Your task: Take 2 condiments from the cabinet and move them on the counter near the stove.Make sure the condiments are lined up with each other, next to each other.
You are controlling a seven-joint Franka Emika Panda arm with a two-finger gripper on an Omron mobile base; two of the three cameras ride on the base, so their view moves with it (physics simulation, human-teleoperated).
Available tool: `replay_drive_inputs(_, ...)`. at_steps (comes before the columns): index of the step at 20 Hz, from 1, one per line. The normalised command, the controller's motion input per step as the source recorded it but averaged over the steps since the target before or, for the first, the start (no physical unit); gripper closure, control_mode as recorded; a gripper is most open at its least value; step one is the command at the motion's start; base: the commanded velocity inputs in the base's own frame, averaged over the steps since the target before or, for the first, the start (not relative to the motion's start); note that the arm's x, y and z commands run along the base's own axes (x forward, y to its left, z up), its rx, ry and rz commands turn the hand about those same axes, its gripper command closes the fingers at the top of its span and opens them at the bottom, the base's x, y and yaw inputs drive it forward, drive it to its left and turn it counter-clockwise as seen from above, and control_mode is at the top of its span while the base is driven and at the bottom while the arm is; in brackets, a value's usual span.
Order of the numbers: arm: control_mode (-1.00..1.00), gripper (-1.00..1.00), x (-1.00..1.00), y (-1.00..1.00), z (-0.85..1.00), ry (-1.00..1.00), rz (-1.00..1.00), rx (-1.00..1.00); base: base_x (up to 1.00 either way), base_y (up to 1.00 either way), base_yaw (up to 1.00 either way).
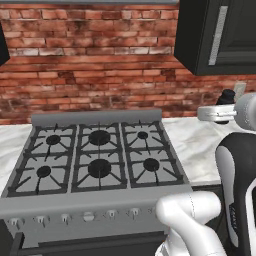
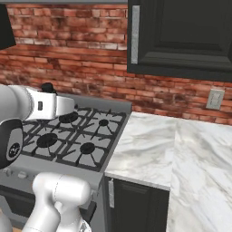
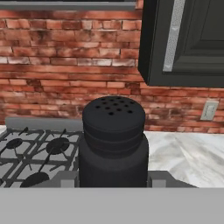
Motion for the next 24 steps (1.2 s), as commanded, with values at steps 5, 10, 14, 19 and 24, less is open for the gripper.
replay_drive_inputs(5, -1.00, 1.00, 0.07, -0.03, -0.02, 0.01, 0.00, 0.00, 0.17, -0.01, 0.00)
replay_drive_inputs(10, -1.00, 1.00, 0.24, -0.24, -0.22, 0.02, 0.00, 0.00, 0.00, 0.00, 0.00)
replay_drive_inputs(14, -1.00, 1.00, 0.25, -0.18, -0.32, 0.00, 0.00, 0.00, 0.00, 0.00, 0.00)
replay_drive_inputs(19, -1.00, 1.00, 0.12, -0.32, -0.35, 0.00, 0.01, 0.00, 0.00, 0.00, 0.00)
replay_drive_inputs(24, -1.00, 1.00, 0.22, -0.54, -0.35, 0.03, -0.01, 0.00, 0.00, 0.00, 0.00)
